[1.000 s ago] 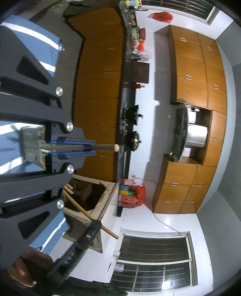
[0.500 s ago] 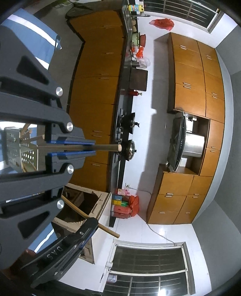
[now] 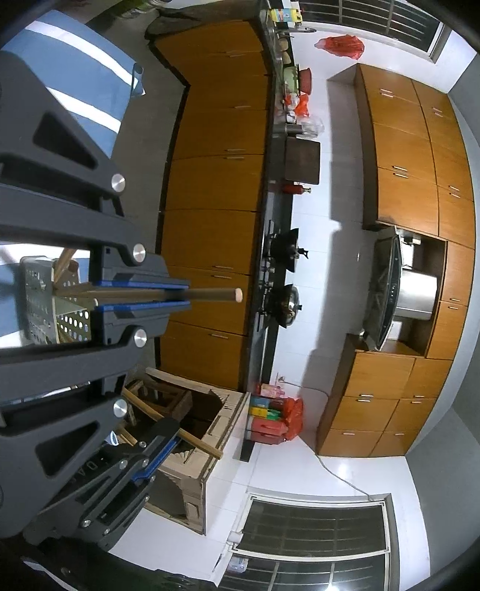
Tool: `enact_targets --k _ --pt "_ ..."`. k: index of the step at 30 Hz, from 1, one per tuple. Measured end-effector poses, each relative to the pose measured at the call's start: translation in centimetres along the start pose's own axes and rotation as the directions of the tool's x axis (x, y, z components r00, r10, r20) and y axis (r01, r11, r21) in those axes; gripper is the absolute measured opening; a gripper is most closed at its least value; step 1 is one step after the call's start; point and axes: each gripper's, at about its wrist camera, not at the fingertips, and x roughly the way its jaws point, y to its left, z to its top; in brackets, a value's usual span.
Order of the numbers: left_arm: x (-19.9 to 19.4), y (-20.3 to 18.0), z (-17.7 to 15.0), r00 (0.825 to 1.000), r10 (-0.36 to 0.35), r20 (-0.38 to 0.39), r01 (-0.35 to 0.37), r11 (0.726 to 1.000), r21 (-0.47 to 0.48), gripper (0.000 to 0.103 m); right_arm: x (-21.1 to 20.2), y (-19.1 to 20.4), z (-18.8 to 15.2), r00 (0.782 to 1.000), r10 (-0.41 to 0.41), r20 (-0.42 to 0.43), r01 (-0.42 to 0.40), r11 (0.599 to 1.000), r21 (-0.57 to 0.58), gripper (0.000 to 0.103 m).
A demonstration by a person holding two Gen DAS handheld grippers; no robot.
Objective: Organize utensils
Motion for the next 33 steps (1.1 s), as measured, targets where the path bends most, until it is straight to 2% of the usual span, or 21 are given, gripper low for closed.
enact_targets --k 5,7,9,10,14,18,20,22,28,30,33 --pt "0.2 0.3 -0.3 1.0 0.001 -0.026 -0.001 1.0 0.0 0.007 0.1 -0.1 -0.1 0.999 0.011 -0.033 -0.01 1.0 0.023 0.008" --pt "0.1 0.5 -0.3 0.999 -0.002 -0.034 0.002 1.0 -0.011 0.015 0.2 -0.2 0.0 0.999 0.02 -0.047 -0.019 0.999 0.036 0.012" --pt "-0.3 0.9 -0.2 1.0 0.002 -0.028 -0.002 1.0 -0.02 0.034 -0.3 -0.5 0.1 0.999 0.022 -0.045 -0.019 0.999 0.049 0.036" --pt "-0.6 1.1 -0.1 1.0 0.002 -0.025 -0.002 1.0 -0.024 0.036 -0.5 -0.5 0.2 0.999 0.022 -0.039 -0.019 0.998 0.053 0.043" --pt "-2.2 2.0 0.3 1.0 0.002 -0.009 -0.003 0.999 -0.038 0.041 -2.2 -0.7 0.8 0.999 0.029 -0.019 -0.028 0.998 0.056 0.044" --pt "-4.5 2.9 0.3 1.0 0.011 0.001 -0.011 0.999 -0.05 0.049 -4.2 -0.9 1.1 0.999 0.036 -0.005 -0.035 0.997 0.065 0.058" --pt "-5.7 3.2 0.1 1.0 0.016 0.003 -0.015 0.999 -0.051 0.052 -5.6 -1.0 1.0 0.999 0.035 -0.004 -0.034 0.997 0.066 0.062" --pt "-7.3 3.6 -0.6 1.0 0.021 -0.003 -0.021 0.999 -0.046 0.057 -6.8 -1.0 0.6 0.999 0.038 -0.011 -0.038 0.997 0.07 0.07" --pt "-13.1 4.1 -4.2 0.999 0.041 -0.003 -0.041 0.999 0.004 0.083 -11.5 -0.2 -2.5 0.998 0.046 -0.053 -0.043 0.997 0.057 0.095" --pt "-15.3 4.2 -5.9 0.999 0.052 0.005 -0.052 0.998 0.027 0.093 -13.0 0.2 -3.9 0.997 0.04 -0.066 -0.037 0.998 0.043 0.099" --pt "-17.8 4.1 -8.2 0.997 0.083 0.006 -0.083 0.995 0.059 0.099 -14.9 0.6 -5.8 0.996 0.015 -0.089 -0.013 0.999 0.029 0.101"
